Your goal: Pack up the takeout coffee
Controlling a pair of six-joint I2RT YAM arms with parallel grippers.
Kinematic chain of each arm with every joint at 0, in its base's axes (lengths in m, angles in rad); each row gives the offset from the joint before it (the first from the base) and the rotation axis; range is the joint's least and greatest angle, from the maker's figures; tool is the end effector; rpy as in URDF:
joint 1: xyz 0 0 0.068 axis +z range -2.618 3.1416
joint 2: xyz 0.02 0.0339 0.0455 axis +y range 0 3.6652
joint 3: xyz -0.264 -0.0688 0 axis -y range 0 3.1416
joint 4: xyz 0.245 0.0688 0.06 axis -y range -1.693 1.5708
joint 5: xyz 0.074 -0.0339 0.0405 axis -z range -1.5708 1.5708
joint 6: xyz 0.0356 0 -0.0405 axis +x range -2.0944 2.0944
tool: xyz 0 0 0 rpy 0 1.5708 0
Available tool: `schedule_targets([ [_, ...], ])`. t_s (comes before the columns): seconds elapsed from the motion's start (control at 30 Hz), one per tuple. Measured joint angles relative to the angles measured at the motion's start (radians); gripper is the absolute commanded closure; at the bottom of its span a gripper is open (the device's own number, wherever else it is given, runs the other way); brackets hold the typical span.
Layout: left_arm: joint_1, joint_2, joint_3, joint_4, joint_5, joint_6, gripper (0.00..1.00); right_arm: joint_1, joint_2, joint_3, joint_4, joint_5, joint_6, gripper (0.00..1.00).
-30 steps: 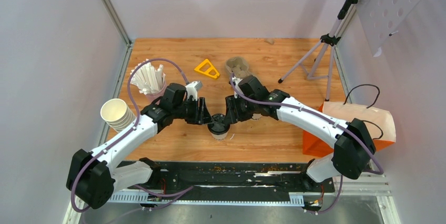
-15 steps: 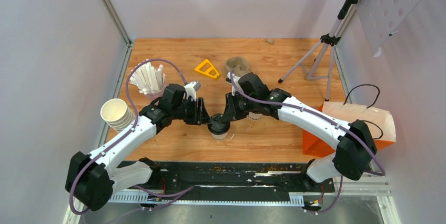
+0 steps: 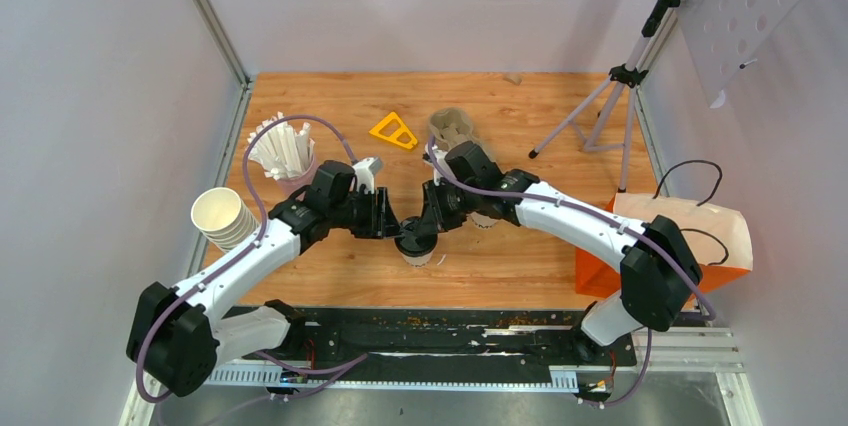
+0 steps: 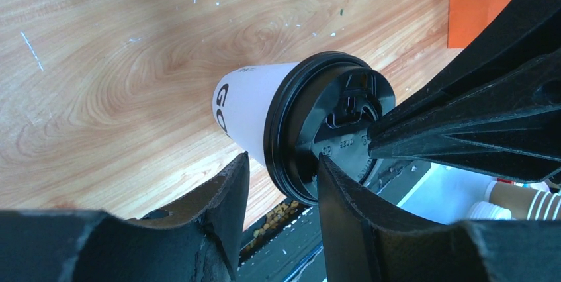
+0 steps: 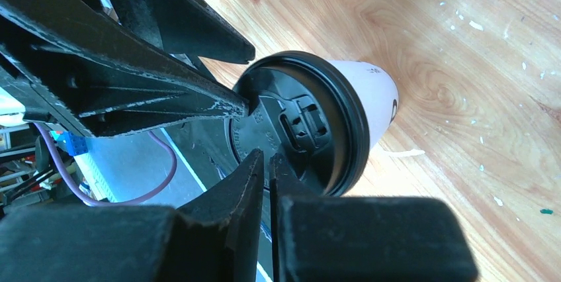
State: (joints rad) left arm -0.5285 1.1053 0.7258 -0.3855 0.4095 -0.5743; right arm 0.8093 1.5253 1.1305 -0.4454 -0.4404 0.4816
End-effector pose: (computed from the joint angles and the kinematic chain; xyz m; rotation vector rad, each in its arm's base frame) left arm 0.1899 -0.1273 0.2405 0.1626 2.4837 -0.9921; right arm 0.2154 0.2479 0.2593 -0.6462 2.5388 1.0673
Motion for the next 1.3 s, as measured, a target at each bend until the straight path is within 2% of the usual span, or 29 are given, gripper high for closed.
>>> schedule_targets([
  [0.53,0.0,0.023,-0.007,0.004,0.015,0.0,0.53,0.0,0.001,-0.038,0.023,0.001,0.0,0.89],
  [0.63,0.0,0.026,-0.007,0.006,0.023,0.002,0.53,0.0,0.001,-0.036,0.019,0.001,-0.001,0.83],
  [0.83,0.0,0.03,-0.007,0.009,0.032,0.006,0.53,0.001,-0.001,0.016,-0.034,0.013,-0.01,0.66],
  [1.03,0.0,0.031,-0.007,0.01,0.035,0.016,0.53,-0.005,-0.046,0.063,-0.058,0.052,-0.034,0.54],
  [1.17,0.0,0.031,-0.007,0.011,0.036,0.022,0.54,-0.037,-0.053,0.075,-0.071,0.066,-0.063,0.54],
  [1.3,0.0,0.031,-0.007,0.012,0.038,0.024,0.54,-0.072,-0.039,0.075,-0.087,0.067,-0.096,0.61],
])
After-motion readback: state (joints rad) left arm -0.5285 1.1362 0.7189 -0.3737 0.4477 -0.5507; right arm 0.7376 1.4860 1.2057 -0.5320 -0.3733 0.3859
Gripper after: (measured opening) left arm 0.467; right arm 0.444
